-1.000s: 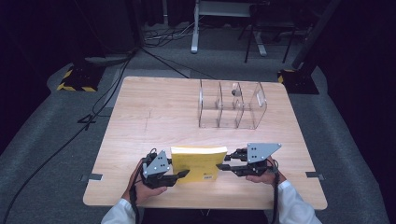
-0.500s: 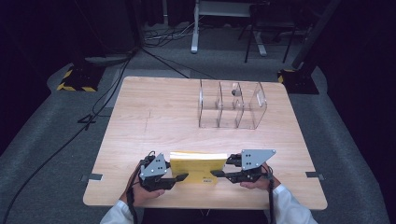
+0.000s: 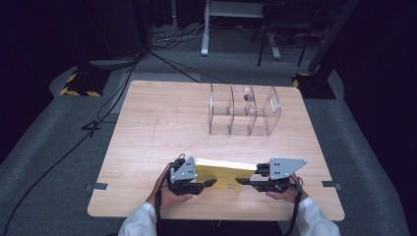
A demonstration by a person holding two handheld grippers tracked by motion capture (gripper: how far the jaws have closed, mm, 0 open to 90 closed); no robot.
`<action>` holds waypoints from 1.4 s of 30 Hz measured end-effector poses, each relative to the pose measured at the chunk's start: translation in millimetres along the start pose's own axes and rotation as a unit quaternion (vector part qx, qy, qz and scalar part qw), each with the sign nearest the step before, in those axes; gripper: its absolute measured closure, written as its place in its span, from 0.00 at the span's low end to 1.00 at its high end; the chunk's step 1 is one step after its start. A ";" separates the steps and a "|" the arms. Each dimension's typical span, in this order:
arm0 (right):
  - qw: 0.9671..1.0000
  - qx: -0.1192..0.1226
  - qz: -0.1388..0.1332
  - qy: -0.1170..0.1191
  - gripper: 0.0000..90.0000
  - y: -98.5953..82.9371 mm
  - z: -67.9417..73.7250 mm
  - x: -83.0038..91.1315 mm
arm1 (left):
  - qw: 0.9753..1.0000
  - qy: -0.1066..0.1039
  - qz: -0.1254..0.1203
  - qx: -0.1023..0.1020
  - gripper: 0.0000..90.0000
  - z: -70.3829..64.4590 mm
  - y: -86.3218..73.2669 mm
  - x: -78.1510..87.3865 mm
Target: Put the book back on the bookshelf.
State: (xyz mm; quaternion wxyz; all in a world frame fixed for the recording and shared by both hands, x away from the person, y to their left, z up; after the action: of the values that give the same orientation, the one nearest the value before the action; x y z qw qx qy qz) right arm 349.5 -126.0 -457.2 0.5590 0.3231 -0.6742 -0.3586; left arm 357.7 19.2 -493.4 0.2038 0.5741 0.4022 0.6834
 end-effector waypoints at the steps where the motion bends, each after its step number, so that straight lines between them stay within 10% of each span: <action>1: 1.000 -0.002 0.000 -0.010 0.84 -3.5 -2.1 5.2 | 1.000 -0.001 -0.001 0.002 0.61 0.6 4.8 -5.5; 6: 1.000 -0.016 -0.004 -0.024 0.85 -16.4 -6.5 24.8 | 1.000 0.001 -0.005 0.015 0.47 4.9 14.8 -18.9; 13: 0.999 -0.026 -0.008 -0.044 0.84 -27.0 -5.3 41.5 | 1.000 -0.014 -0.019 0.020 0.58 4.2 18.6 -20.1; 27: 0.999 -0.051 -0.014 0.000 0.71 -25.9 -15.2 18.2 | 1.000 -0.017 -0.017 0.007 0.68 5.7 16.5 -18.8; 42: 0.995 -0.069 -0.008 -0.066 0.84 -19.2 -16.9 7.4 | 0.999 0.011 -0.014 0.027 0.62 13.5 14.9 -16.8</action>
State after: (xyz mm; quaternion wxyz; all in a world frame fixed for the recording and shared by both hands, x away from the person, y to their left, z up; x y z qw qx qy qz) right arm 365.5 -144.5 -467.6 0.5318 0.2647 -0.6803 -0.4293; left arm 377.6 2.2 -491.9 0.1932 0.5664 0.4307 0.6755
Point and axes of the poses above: each handheld gripper's, and its own axes: x roughly backward along the jaws, y roughly out of its top, z roughly to its left, the point moved 9 cm from there along -x, roughly forward along the jaws, and after that the axes turned 11 degrees about z, right-handed, at the moved point
